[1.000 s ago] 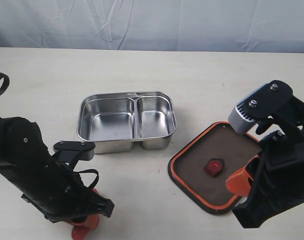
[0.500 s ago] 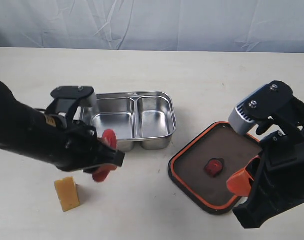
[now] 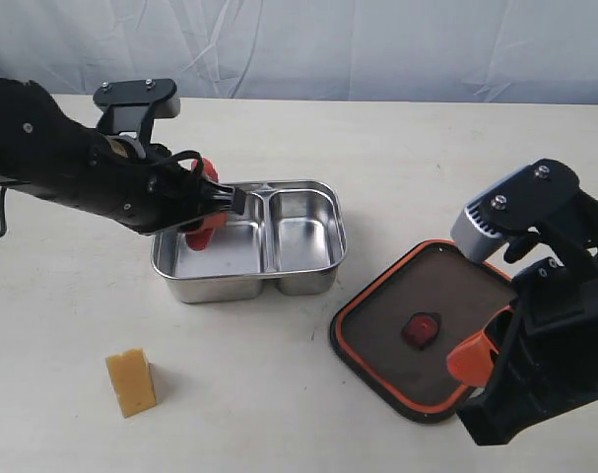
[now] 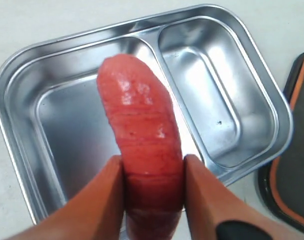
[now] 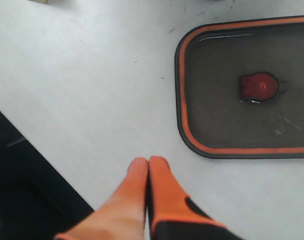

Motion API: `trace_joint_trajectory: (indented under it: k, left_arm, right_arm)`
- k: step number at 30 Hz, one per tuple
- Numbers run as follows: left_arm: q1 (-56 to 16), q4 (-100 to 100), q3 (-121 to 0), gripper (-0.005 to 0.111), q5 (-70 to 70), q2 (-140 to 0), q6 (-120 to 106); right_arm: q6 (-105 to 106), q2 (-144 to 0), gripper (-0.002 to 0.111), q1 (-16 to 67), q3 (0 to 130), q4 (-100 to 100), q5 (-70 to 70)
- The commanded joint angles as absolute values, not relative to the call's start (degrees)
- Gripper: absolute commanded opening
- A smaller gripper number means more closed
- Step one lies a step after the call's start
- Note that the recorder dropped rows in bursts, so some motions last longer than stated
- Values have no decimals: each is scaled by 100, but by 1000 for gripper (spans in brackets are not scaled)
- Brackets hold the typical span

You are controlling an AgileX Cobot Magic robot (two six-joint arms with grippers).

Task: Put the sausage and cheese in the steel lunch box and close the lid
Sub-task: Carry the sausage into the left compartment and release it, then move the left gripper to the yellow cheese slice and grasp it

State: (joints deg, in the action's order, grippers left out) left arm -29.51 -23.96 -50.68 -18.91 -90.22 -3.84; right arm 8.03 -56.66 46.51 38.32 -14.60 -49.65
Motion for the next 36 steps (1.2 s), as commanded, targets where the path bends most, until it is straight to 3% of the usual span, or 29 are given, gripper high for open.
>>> trace_joint_trajectory:
  k: [1, 6, 11, 17, 21, 23, 25, 26, 31, 36]
  left_arm:
    - [-2927, -2086, -5370, 2, -2025, -9359, -359]
    - [-2927, -2045, -5566, 18, -1911, -9549, -359]
    - [-2927, -1954, -5707, 45, -1956, -9570, -359]
    - [-2927, -1939, -5784, 54, -2050, -9570, -359]
    - [-2927, -1812, -5784, 49, -2333, -9547, -348]
    - [-2927, -1622, -5784, 32, -2662, -9489, -289]
    - [-2927, -1187, -5771, 6, -3070, -9370, -42]
    - [-2927, -987, -5728, 1, -3239, -9306, 34]
    - [-2927, -543, -5224, 0, -3963, -8554, 133]
    - [-2927, -728, -4136, 0, -4426, -6800, 156]
  right_arm:
    - [770, -5631, 0, 4685, 3807, -1419, -4965]
    - [682, -5631, 0, 4685, 3807, -1419, -4999]
    - [620, -5631, 0, 4685, 3807, -1419, -5229]
    - [540, -5631, 0, 4685, 3807, -1419, -5349]
    - [431, -5631, 0, 4685, 3807, -1430, -5411]
    - [431, -5631, 0, 4685, 3807, -1456, -5466]
    - [352, -5631, 0, 4685, 3807, -1477, -5531]
    - [279, -5631, 0, 4685, 3807, -1479, -5556]
    - [140, -5631, 0, 4685, 3807, -1501, -5595]
    - [140, -5631, 0, 4685, 3807, -1480, -5531]
